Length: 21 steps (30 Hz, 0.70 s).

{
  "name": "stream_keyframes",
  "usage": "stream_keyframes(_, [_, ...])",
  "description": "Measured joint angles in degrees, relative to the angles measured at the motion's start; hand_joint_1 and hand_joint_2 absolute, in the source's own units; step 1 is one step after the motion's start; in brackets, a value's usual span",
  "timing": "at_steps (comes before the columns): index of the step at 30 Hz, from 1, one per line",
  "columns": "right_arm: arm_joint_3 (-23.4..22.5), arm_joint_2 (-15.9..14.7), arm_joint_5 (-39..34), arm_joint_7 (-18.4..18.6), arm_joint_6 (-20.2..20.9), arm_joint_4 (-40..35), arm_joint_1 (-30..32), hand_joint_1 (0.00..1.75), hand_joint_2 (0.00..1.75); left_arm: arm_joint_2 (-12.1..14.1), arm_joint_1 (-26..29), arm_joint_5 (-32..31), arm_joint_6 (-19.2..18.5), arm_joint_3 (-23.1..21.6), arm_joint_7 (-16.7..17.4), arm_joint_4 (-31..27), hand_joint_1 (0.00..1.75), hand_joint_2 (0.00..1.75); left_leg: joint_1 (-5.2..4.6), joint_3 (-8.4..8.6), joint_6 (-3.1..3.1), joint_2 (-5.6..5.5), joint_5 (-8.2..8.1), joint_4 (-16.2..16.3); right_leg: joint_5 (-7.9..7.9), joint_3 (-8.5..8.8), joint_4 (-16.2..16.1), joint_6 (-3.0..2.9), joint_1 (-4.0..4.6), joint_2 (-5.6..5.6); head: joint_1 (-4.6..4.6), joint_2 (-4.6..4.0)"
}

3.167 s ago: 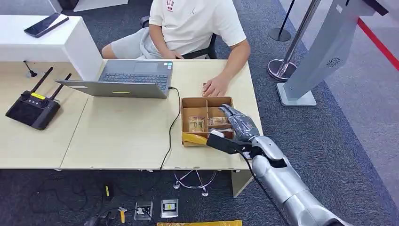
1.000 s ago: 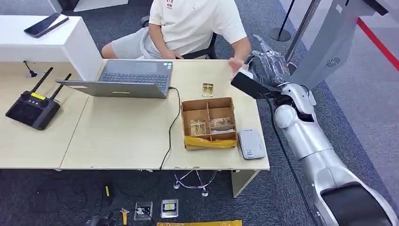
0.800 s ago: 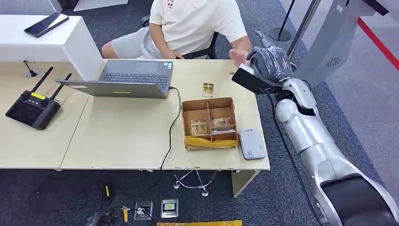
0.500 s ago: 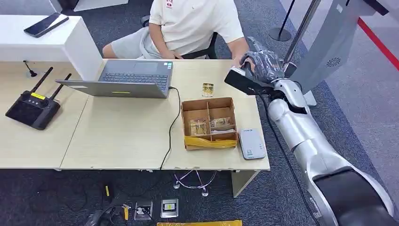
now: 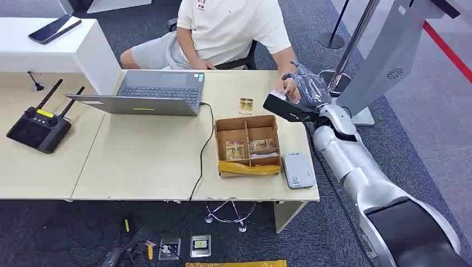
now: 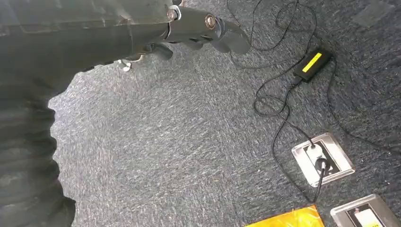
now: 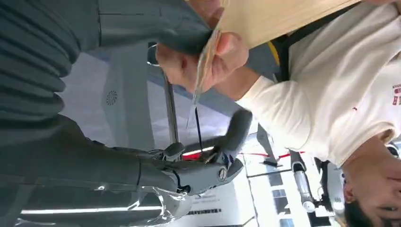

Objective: Pass the card to the sensor for recognition and then transmit it.

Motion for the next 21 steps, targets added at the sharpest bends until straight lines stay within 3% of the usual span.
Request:
stream_keyframes(2, [0.11, 0.0, 0.07, 0.0, -0.33, 0.35, 0.0, 0.0, 1.75, 0.0, 0.0, -0.02, 0.0, 0.0, 0.0, 0.0, 0.0, 1.75, 0.0, 0.0, 0.0, 0.0, 0.0, 0.0, 0.0, 0.0, 0.0, 0.0, 0.0, 0.0, 0.0, 0.0])
stream_keyframes(3, [0.15, 0.0, 0.09, 0.0, -0.57, 0.48, 0.01, 0.0, 1.75, 0.0, 0.01, 0.0, 0.02, 0.0, 0.0, 0.0, 0.0, 0.0, 0.0, 0.0, 0.0, 0.0, 0.0, 0.0, 0.0, 0.0, 0.0, 0.0, 0.01, 0.0, 0.02, 0.0])
stream_keyframes(5, [0.2, 0.0, 0.3, 0.11, -2.94, 0.74, 0.02, 0.0, 1.75, 0.0, 0.12, 0.13, 0.37, 0.0, 0.0, 0.0, 0.0, 0.0, 0.01, 0.01, 0.0, 0.0, 0.0, 0.0, 0.0, -0.01, 0.0, 0.0, 0.01, 0.02, 0.02, 0.0])
stream_keyframes(9, [0.07, -1.05, -0.59, 0.59, -11.94, 0.48, 0.07, 0.0, 1.75, -0.02, 0.98, 1.03, 1.93, 0.09, -0.48, 0.0, 0.0, 0.0, 0.0, 0.05, 0.0, 0.02, 0.0, 0.02, 0.0, -0.03, -0.01, 0.0, 0.0, 0.03, -0.02, 0.0])
stream_keyframes(13, [-3.61, -5.62, -7.0, -1.05, -26.56, -3.94, 2.33, 0.0, 1.75, -0.09, 3.01, 3.19, 4.5, 0.81, -1.88, 0.0, 0.0, 0.0, -0.01, 0.07, 0.01, -0.11, -0.01, 0.05, -0.01, 0.05, -0.08, 0.0, -0.01, -0.15, 0.02, 0.0])
stream_keyframes(16, [-9.59, -9.75, -9.05, -5.32, -27.32, -7.49, 5.77, 0.0, 1.75, -0.09, 4.68, 6.14, 5.86, 0.94, -2.95, 0.0, 0.0, 0.0, -0.05, 0.06, 0.05, -0.08, -0.08, 0.06, 0.0, 0.08, -0.14, 0.0, -0.04, -0.09, 0.02, 0.0])
stream_keyframes(21, [-29.13, -14.98, -8.44, -17.34, -27.36, -10.45, 10.78, 0.0, 1.75, -0.13, 7.2, 11.37, 7.83, 1.99, -4.83, 0.0, 0.0, 0.0, -0.13, 0.07, 0.18, -0.09, -0.16, 0.09, -0.02, 0.01, -0.22, 0.04, -0.13, -0.18, 0.04, 0.0])
